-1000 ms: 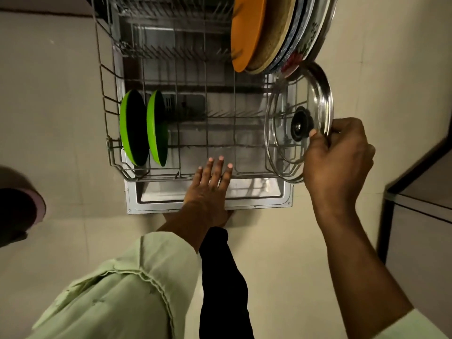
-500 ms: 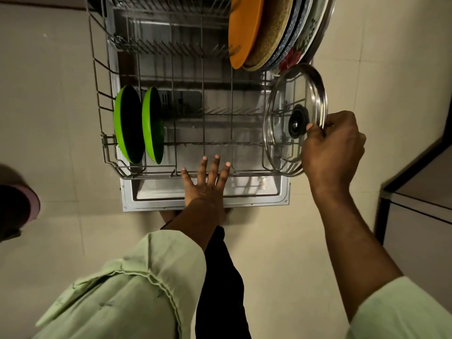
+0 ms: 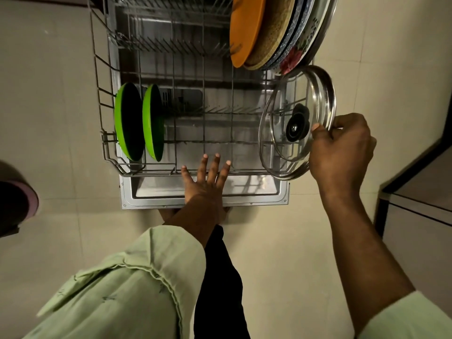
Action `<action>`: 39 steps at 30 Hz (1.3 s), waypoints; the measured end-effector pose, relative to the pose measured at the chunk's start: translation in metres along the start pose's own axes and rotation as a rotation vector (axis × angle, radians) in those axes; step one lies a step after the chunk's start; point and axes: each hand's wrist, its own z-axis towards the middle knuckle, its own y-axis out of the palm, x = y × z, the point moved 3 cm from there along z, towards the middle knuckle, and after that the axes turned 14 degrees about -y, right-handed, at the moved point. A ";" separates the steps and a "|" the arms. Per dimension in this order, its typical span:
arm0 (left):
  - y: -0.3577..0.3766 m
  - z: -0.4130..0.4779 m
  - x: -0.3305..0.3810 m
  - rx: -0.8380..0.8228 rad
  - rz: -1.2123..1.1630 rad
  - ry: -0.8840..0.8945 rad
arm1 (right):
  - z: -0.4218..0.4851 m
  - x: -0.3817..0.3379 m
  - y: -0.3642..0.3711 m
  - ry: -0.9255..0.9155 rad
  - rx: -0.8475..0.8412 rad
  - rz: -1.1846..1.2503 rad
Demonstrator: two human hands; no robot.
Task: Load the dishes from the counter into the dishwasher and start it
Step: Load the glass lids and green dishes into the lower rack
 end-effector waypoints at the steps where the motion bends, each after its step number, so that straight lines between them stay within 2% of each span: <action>1: 0.000 0.000 0.000 0.000 -0.001 -0.002 | -0.001 0.000 0.001 -0.003 -0.003 -0.003; 8: 0.000 0.001 0.000 0.000 0.010 -0.009 | -0.005 0.000 0.008 -0.014 0.028 -0.056; 15: 0.000 0.000 0.000 -0.005 0.004 -0.003 | -0.008 0.009 0.027 -0.006 -0.058 -0.098; 30: 0.002 0.005 -0.001 -0.025 0.011 0.004 | 0.022 0.013 0.071 -0.006 -0.055 -0.140; 39: 0.002 0.006 0.000 -0.016 0.010 0.008 | 0.016 0.016 0.078 -0.078 -0.077 -0.139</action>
